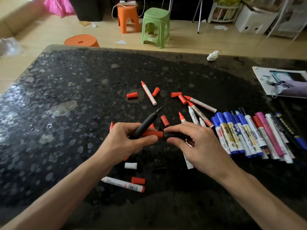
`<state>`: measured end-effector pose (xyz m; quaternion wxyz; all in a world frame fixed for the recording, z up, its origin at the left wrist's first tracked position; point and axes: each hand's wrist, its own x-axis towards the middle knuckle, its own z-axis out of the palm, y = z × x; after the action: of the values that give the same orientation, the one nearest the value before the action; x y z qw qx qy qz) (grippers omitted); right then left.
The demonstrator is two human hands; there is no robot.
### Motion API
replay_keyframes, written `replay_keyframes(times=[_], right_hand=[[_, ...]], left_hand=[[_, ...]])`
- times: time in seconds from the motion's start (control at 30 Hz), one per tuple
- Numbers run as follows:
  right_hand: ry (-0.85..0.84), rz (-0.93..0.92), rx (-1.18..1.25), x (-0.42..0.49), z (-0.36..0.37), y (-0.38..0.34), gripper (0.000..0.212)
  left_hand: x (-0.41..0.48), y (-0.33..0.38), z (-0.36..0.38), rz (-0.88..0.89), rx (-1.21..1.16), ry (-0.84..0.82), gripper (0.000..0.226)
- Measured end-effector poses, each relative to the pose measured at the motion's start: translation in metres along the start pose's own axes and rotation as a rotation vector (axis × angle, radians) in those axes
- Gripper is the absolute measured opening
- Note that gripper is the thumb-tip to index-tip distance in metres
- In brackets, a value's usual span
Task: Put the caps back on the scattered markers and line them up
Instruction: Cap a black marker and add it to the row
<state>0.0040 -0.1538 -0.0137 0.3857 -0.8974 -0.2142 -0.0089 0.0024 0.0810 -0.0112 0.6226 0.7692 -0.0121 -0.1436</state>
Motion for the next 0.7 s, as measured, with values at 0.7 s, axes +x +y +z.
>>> replay_keyframes(times=[0.7], right_hand=[[0.181, 0.315, -0.28, -0.019, -0.034, 0.036, 0.024]], left_hand=[[0.038, -0.001, 0.042, -0.017, -0.14, 0.087, 0.022]])
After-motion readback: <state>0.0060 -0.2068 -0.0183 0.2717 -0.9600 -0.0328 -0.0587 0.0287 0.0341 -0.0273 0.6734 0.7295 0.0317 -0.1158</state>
